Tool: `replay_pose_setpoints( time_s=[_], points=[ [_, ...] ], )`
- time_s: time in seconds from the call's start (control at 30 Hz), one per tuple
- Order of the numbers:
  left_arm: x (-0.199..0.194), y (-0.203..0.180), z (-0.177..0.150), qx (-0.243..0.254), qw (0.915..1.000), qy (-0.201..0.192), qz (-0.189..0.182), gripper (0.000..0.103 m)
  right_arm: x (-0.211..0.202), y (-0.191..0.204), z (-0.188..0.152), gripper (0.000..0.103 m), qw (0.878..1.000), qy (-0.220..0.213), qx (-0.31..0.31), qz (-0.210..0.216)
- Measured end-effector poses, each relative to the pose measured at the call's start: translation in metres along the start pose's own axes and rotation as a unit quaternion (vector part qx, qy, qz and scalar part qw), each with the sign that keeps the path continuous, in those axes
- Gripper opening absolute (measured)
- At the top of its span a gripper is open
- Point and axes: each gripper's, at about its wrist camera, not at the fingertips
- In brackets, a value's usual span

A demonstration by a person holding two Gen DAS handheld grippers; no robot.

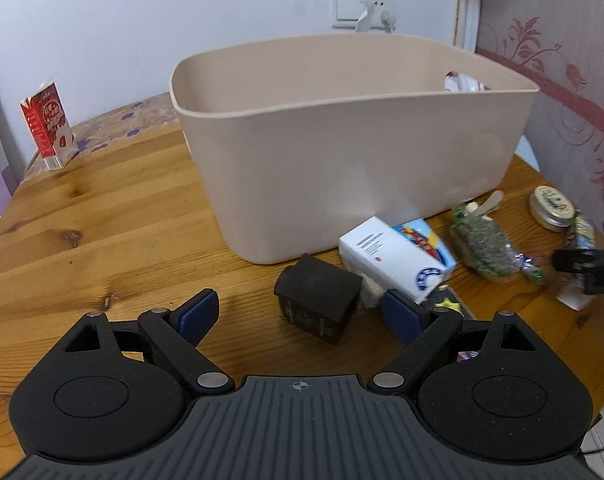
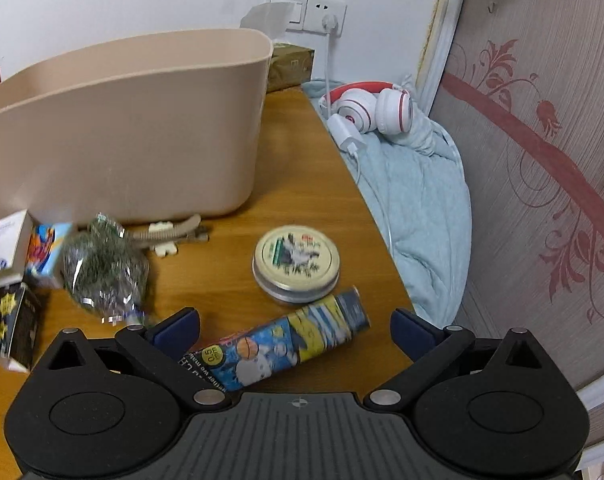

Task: Organize objects
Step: 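Grasp the small black box with the left tool while the right tool grasps the blue cartoon box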

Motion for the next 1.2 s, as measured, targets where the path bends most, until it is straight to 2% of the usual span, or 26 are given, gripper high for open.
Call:
replay_pose_setpoints(
  time_s=[0.17,0.27,0.3,0.4,0.53,0.57,0.6,0.87,1.03,1.2],
  points=[
    [0.011,0.005,-0.001,-0.006,0.9998,-0.012,-0.017,0.089,-0.006,-0.011,-0.008,0.101,0.999,0.003,0.034,0.031],
    [0.012,0.003,-0.001,-0.003,0.9994,-0.019,-0.030,0.081,-0.007,-0.014,-0.011,0.084,0.997,0.014,0.046,0.052],
    [0.012,0.003,-0.001,-0.004,0.9991,-0.019,-0.038,0.074,-0.007,-0.013,-0.012,0.081,0.997,0.016,0.046,0.057],
    [0.010,0.003,-0.001,-0.010,0.9981,-0.016,-0.059,0.060,-0.014,-0.006,-0.017,0.058,0.998,0.007,0.029,0.053],
    [0.010,0.003,0.000,-0.007,0.9977,-0.019,-0.065,0.056,-0.019,-0.004,-0.021,0.041,0.998,-0.001,0.025,0.056],
    [0.009,0.003,-0.001,-0.010,0.9978,-0.019,-0.063,0.053,-0.020,-0.004,-0.022,0.028,0.998,-0.002,0.025,0.055],
    [0.008,0.004,-0.001,-0.012,0.9978,-0.018,-0.062,0.053,-0.022,-0.005,-0.023,0.021,0.998,-0.002,0.027,0.058],
    [-0.001,0.006,-0.009,-0.032,0.9985,-0.022,-0.040,0.053,-0.029,-0.008,-0.029,0.021,0.996,-0.007,0.031,0.078],
    [-0.014,0.012,-0.010,-0.056,0.9975,-0.021,-0.038,0.053,-0.044,-0.010,-0.026,0.021,0.996,-0.030,0.028,0.085],
    [-0.038,0.007,-0.005,-0.052,0.9972,-0.037,-0.040,0.053,-0.060,-0.011,-0.018,0.021,0.994,-0.051,0.025,0.096]
  ],
)
Point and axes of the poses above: each gripper's, at about its wrist camera, not at the fingertips, and x roughly the way its jaws point, y to its left, z to its top, and after that the axes turned 1 degree about -z, right-handed
